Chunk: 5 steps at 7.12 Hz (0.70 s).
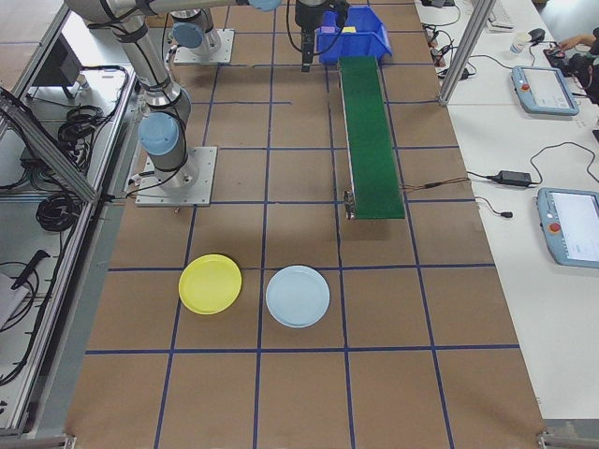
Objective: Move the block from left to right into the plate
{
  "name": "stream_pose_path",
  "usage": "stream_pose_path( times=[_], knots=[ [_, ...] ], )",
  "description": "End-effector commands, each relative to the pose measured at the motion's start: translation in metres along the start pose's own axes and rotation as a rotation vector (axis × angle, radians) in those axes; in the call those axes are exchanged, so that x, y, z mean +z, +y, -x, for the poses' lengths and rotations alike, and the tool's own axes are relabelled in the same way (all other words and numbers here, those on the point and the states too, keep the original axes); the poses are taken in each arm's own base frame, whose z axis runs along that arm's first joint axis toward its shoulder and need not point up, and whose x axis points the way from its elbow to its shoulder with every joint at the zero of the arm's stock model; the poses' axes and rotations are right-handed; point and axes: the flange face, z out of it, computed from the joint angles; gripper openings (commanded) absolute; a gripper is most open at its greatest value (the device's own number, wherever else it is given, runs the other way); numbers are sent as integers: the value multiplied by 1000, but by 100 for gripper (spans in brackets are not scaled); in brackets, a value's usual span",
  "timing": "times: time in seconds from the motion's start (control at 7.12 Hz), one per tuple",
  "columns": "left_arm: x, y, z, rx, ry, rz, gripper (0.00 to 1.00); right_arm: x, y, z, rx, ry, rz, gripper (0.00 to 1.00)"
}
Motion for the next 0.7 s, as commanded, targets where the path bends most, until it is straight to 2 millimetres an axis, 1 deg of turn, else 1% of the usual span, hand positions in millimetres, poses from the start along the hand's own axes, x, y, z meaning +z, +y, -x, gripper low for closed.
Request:
stream_pose_path(
  times=[0.0,0.14,0.28,0.42,0.56],
  knots=[
    [0,0,0,-1,2,-2,100,0,0,0,0,0,1,100],
    [-2,-3,3,1,0,-11,100,0,0,0,0,0,1,100],
    [-2,-9,13,-2,-5,-22,100,0,0,0,0,0,2,100],
    [14,-32,37,-39,-4,-26,100,0,0,0,0,0,1,100],
    [35,-59,62,-42,4,-28,100,0,0,0,0,1,2,100]
  ],
)
